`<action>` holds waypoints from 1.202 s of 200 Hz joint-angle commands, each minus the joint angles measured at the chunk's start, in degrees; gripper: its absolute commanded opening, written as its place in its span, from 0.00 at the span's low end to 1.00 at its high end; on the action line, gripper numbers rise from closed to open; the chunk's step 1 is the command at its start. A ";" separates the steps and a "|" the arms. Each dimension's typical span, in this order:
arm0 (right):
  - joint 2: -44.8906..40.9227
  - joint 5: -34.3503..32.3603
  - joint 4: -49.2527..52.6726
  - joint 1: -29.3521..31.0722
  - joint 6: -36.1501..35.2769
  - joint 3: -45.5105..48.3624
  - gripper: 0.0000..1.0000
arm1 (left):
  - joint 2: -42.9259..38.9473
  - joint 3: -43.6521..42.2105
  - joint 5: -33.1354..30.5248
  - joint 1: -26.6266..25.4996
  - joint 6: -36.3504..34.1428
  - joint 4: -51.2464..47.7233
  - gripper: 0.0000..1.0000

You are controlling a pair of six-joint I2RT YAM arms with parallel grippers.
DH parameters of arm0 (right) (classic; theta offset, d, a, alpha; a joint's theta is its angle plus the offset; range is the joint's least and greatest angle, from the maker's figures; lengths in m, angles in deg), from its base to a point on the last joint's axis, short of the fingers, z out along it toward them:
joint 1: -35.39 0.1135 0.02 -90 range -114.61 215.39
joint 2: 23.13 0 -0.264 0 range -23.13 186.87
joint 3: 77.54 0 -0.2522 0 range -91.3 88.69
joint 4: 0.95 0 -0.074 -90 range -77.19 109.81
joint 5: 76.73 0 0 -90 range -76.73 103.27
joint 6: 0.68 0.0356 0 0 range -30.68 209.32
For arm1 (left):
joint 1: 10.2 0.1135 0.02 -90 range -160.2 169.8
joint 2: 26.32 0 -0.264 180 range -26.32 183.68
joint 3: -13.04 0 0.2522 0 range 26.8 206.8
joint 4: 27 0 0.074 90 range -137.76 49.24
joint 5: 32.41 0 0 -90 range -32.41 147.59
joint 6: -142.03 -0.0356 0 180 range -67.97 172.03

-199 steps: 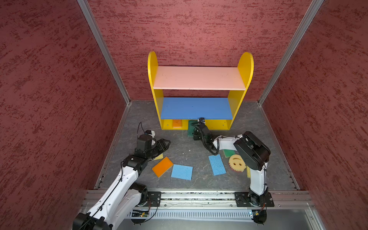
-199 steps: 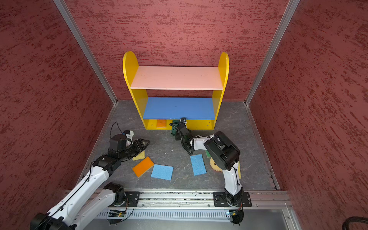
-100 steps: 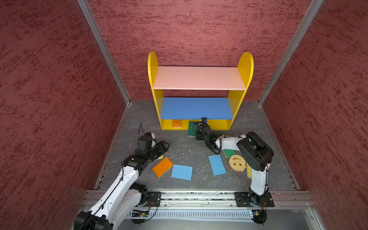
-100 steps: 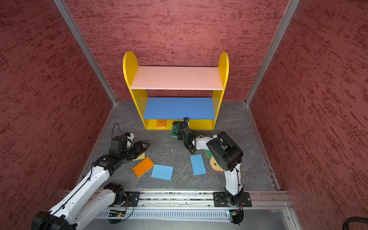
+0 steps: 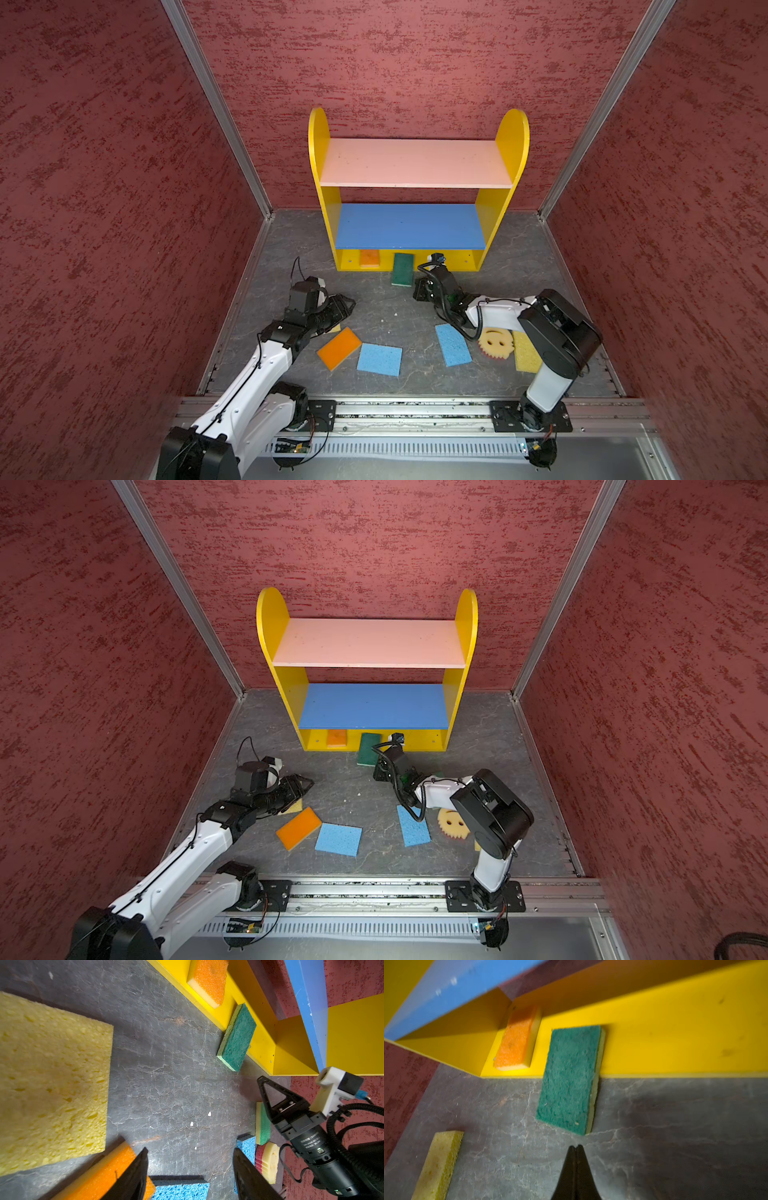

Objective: Place and organize the cleaning sponges onto the shelf
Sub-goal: 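Grasp the green scouring sponge with the right gripper and carry it to the shelf base, then stand the green sponge upright beside the cream-and-orange sponge with the right gripper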

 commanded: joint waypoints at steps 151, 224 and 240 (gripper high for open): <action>15.25 2.94 -7.74 0.71 4.05 -6.54 0.00 | -0.68 -1.84 1.19 0.48 -0.40 1.52 0.64; 19.44 6.35 -13.05 -3.20 9.72 -7.89 0.00 | -1.29 -2.21 1.01 0.49 -0.61 0.66 0.64; 19.62 6.43 -13.25 -3.69 9.96 -8.23 0.00 | -1.48 -2.30 1.01 0.49 -0.46 0.63 0.64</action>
